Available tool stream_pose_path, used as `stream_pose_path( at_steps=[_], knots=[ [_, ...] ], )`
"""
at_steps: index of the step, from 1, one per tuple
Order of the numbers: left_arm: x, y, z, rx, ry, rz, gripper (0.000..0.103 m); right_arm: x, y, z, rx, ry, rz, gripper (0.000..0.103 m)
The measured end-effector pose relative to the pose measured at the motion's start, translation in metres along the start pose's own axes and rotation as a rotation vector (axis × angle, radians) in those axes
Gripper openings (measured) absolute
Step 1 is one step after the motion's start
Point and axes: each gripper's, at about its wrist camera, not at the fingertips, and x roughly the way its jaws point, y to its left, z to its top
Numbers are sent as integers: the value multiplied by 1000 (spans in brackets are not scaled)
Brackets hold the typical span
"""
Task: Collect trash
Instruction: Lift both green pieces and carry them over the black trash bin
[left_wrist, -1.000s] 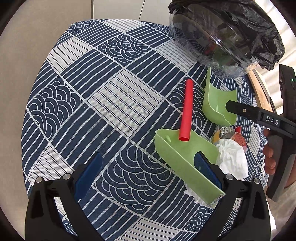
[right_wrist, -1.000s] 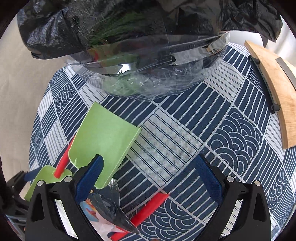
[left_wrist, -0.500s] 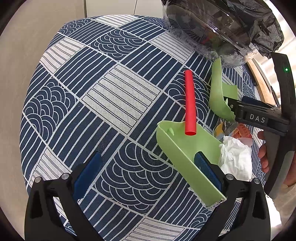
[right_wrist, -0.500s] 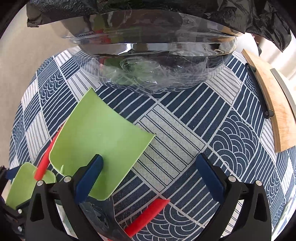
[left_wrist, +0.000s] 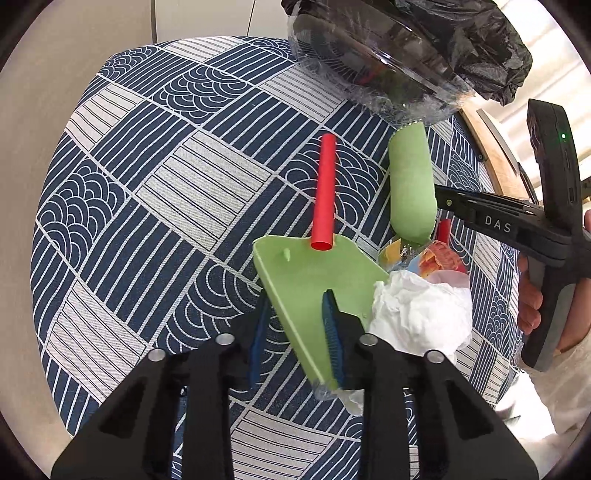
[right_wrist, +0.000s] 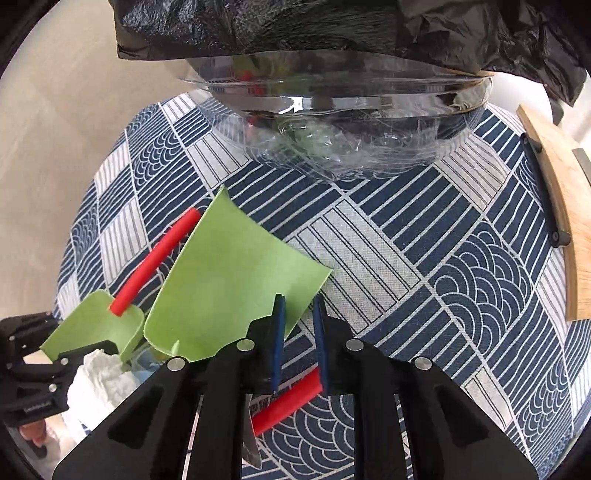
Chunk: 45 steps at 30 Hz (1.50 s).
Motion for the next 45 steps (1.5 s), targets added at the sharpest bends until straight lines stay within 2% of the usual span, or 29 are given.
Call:
stream_pose_path(
  at_steps=[5, 8, 18, 25, 28, 36, 40, 45],
  knots=[
    [-15, -2, -4, 10, -28, 20, 10, -22, -18, -7, 10, -20, 46, 2],
    [-22, 1, -4, -13, -50, 53, 6, -31, -23, -4, 32, -18, 112, 2],
    [-66, 11, -7, -84, -140, 156, 6, -89, -42, -10, -5, -105, 164, 2],
    [-109, -3, -6, -68, -285, 235, 6, -122, -48, -13, -36, -168, 181, 2],
    [-124, -12, -7, -38, -359, 244, 6, -138, -53, -12, -14, -205, 216, 2],
    [-159, -36, -3, 26, -548, 284, 6, -187, -52, -3, -53, -335, 203, 2],
    [-186, -49, -1, 59, -696, 273, 6, -206, -50, 0, -74, -382, 194, 2],
    [-206, -63, 15, 117, -759, 259, 6, -229, -47, 7, -102, -437, 184, 2]
  ],
)
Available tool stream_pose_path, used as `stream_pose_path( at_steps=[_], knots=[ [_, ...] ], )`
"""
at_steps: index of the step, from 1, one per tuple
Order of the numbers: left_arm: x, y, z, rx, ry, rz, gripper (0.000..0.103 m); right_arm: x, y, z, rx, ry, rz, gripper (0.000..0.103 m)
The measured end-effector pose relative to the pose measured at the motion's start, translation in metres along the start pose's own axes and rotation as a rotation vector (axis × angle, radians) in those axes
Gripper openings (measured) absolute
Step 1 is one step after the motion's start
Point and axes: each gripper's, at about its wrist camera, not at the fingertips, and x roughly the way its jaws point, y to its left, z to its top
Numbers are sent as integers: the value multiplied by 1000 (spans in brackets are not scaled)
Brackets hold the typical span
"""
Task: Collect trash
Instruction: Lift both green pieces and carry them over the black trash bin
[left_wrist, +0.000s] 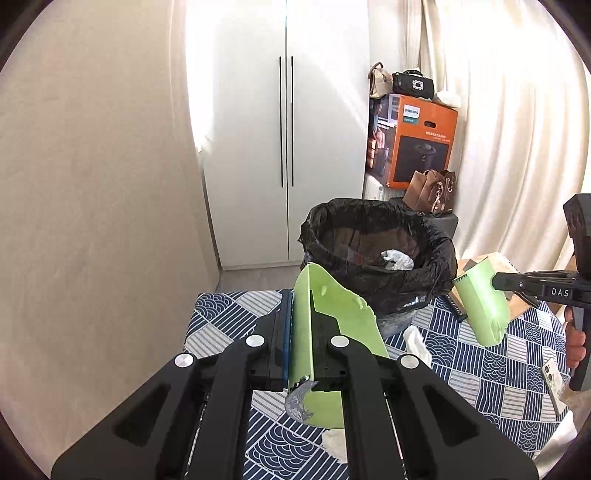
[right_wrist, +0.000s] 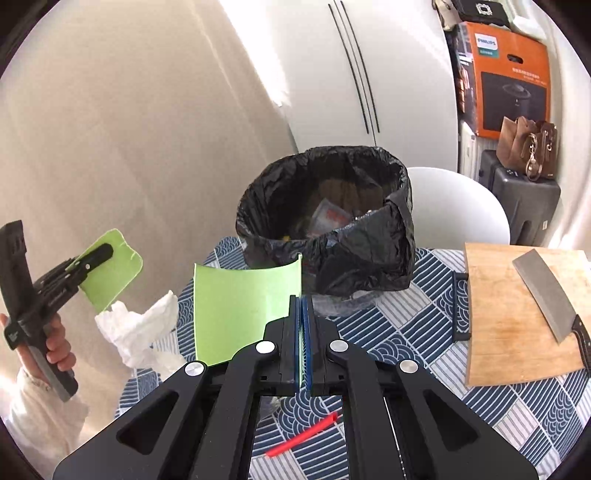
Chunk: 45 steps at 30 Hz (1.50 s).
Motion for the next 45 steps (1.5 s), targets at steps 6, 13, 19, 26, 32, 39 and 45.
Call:
stream_pose_path(
  at_steps=[6, 13, 19, 26, 32, 39, 45],
  knots=[
    [-12, -16, 33, 91, -120, -1, 6, -18, 8, 21, -37, -60, -28, 2],
    [-17, -28, 60, 133, -195, -63, 6, -30, 12, 39, -57, -109, -45, 2],
    [-8, -40, 71, 177, -213, -110, 6, -37, 15, 49, -79, -134, -62, 2],
    [19, -47, 70, 184, -197, -180, 6, -41, 14, 57, -83, -151, -82, 2],
    [58, -52, 69, 173, -158, -247, 6, -29, 5, 66, -54, -150, -108, 2],
    [114, -53, 63, 124, -109, -307, 6, 11, -7, 84, -30, -124, -142, 2],
    [152, -55, 56, 67, -74, -325, 17, 47, -19, 96, -8, -98, -183, 4]
  ],
)
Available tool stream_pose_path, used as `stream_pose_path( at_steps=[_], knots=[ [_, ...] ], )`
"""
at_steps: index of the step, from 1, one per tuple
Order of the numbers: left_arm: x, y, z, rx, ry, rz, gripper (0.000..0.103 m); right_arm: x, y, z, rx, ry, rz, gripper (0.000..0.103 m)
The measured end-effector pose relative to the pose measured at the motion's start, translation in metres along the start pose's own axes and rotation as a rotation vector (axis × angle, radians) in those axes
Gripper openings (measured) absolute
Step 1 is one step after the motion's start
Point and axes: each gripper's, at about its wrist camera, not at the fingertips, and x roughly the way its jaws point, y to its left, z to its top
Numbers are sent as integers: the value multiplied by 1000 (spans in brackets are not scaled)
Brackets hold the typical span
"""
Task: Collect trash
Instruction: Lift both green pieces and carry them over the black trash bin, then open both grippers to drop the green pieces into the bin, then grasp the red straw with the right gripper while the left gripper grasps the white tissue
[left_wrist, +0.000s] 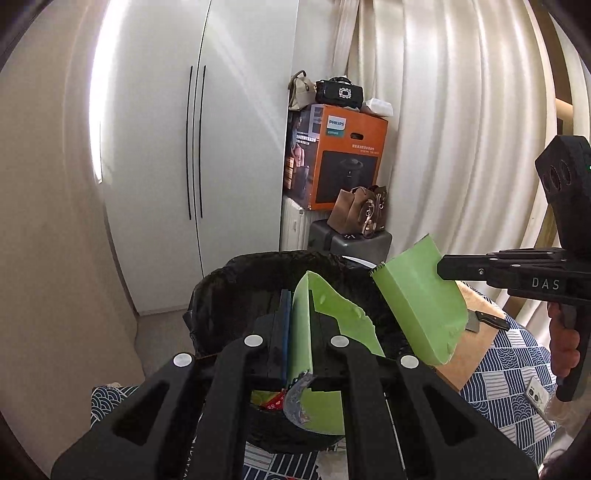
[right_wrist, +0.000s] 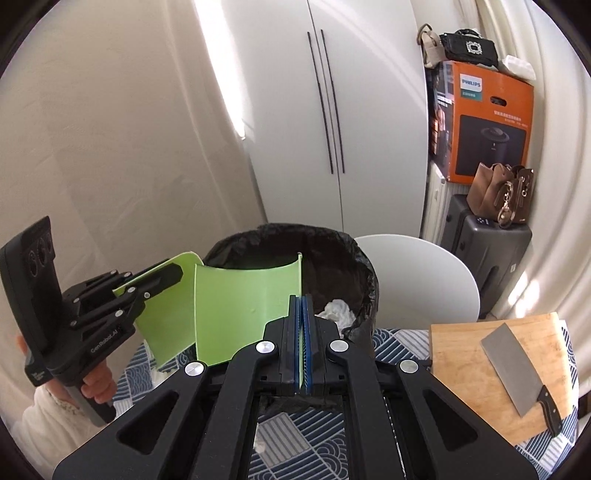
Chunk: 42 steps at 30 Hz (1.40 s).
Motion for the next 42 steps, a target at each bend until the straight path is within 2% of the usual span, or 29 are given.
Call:
stream_pose_path(
  at_steps=[1, 2, 3, 4, 7, 10, 14, 24, 32, 42],
  knots=[
    [8, 3, -3, -16, 13, 25, 32, 10, -3, 0, 11, 21, -12, 9],
    [14, 4, -6, -25, 15, 52, 61, 20, -7, -1, 21, 45, -44, 36],
    [17, 4, -8, -34, 3, 69, 74, 28, -11, -2, 32, 57, -87, 57],
    [17, 6, -9, -51, -12, 67, 75, 31, -15, -5, 46, 51, -111, 74],
    [13, 15, -11, -118, -16, 20, 90, 25, -19, -13, 54, 24, -84, 73],
    [8, 20, -14, -111, -1, 51, 91, 19, -20, -20, 41, 20, -92, 73],
    [-2, 23, -17, -84, 23, 103, 96, 10, -25, -26, 61, 17, -83, 79],
    [-37, 20, -24, -79, 52, 168, 97, -2, -27, -37, 46, 29, -106, 84],
    [-69, 15, -38, -116, 74, 211, 97, -17, -18, -53, -12, 43, -111, 86],
    [-106, -1, -63, -158, 111, 292, 97, -36, -10, -79, -53, 73, -77, 86]
  ],
)
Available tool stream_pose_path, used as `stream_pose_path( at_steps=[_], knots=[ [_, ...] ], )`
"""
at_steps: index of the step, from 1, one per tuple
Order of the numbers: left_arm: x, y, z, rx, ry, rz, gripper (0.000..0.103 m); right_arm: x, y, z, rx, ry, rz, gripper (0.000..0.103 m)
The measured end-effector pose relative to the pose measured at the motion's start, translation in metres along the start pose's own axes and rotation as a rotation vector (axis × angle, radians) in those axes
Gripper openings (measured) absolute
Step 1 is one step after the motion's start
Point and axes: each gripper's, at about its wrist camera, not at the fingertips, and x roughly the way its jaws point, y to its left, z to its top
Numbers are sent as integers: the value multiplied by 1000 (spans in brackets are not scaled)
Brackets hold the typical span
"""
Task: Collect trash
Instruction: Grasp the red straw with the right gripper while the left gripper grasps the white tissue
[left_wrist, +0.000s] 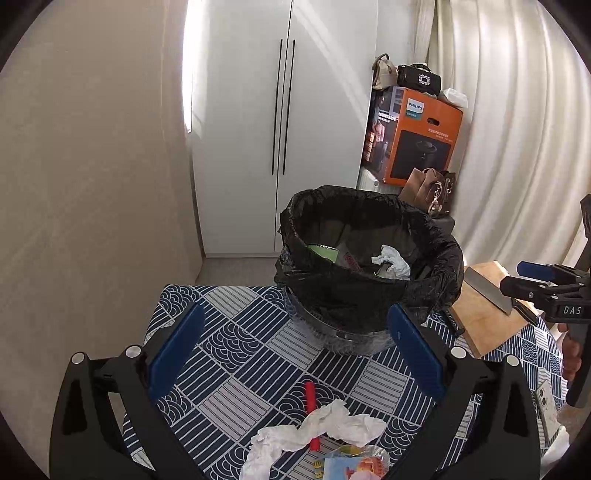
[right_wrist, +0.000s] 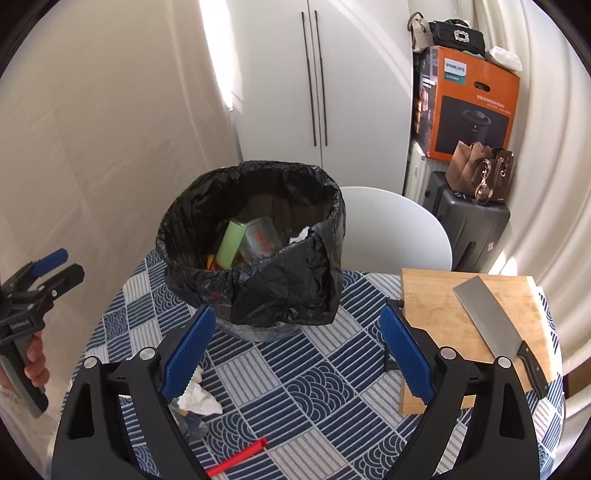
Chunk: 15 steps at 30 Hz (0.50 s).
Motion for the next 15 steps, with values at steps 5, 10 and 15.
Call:
stream_pose_path(
  at_steps=[5, 10, 15],
  knots=[
    [-17, 1, -18, -32, 15, 24, 97, -3, 2, -15, -15, 21, 13, 86],
    [-32, 7, -33, -86, 23, 38, 97, -3, 1, -31, -14, 30, 26, 86],
    [-35, 10, -43, -76, 62, 58, 97, 4, -2, -47, -19, 64, 0, 86]
  ],
)
